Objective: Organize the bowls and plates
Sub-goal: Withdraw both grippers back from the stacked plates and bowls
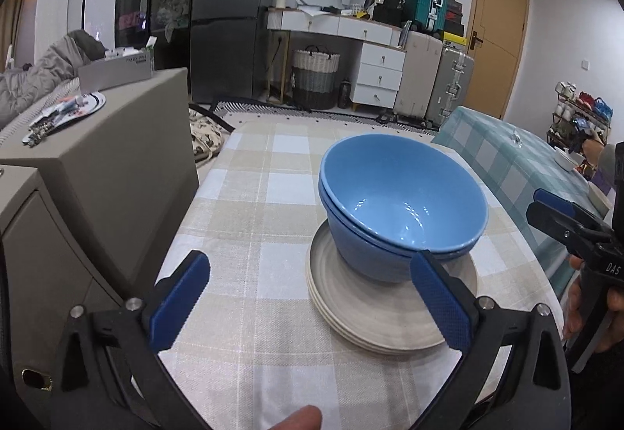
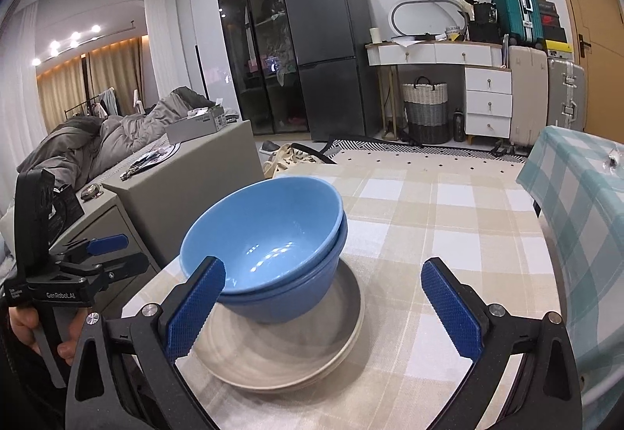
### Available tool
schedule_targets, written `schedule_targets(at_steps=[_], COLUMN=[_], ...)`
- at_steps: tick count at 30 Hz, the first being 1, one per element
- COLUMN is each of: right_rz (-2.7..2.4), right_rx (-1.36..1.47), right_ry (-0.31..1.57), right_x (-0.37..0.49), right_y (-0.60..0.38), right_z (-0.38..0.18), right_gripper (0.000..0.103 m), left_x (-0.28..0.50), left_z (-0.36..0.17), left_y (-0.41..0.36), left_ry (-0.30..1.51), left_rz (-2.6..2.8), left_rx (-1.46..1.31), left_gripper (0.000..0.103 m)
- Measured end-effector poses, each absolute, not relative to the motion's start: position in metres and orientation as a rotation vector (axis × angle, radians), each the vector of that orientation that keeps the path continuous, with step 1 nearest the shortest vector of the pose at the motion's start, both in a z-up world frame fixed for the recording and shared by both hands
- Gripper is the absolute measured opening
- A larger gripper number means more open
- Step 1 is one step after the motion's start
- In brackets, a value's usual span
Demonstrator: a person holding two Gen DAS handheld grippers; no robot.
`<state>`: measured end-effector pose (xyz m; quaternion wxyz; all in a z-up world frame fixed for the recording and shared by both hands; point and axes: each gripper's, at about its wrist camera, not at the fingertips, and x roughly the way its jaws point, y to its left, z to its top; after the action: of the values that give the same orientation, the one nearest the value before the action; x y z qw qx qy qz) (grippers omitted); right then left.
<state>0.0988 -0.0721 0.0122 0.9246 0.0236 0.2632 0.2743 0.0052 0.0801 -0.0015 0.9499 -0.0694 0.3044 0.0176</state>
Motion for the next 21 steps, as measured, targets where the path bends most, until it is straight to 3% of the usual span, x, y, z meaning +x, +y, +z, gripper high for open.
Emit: schedule_targets(at_steps=[21], right_rz=[0.591], right_rx=[-0.028], right_ry=[0.516], right_x=[0.039], right_y=[-0.056], right_z=[-0.014], right_gripper=[0.102], left_x=[-0.037], left_z=[-0.017], left_y=[0.050], left_ry=[0.552], left_rz=[0.034], left_rx=[-0.084], left_gripper=[0.103])
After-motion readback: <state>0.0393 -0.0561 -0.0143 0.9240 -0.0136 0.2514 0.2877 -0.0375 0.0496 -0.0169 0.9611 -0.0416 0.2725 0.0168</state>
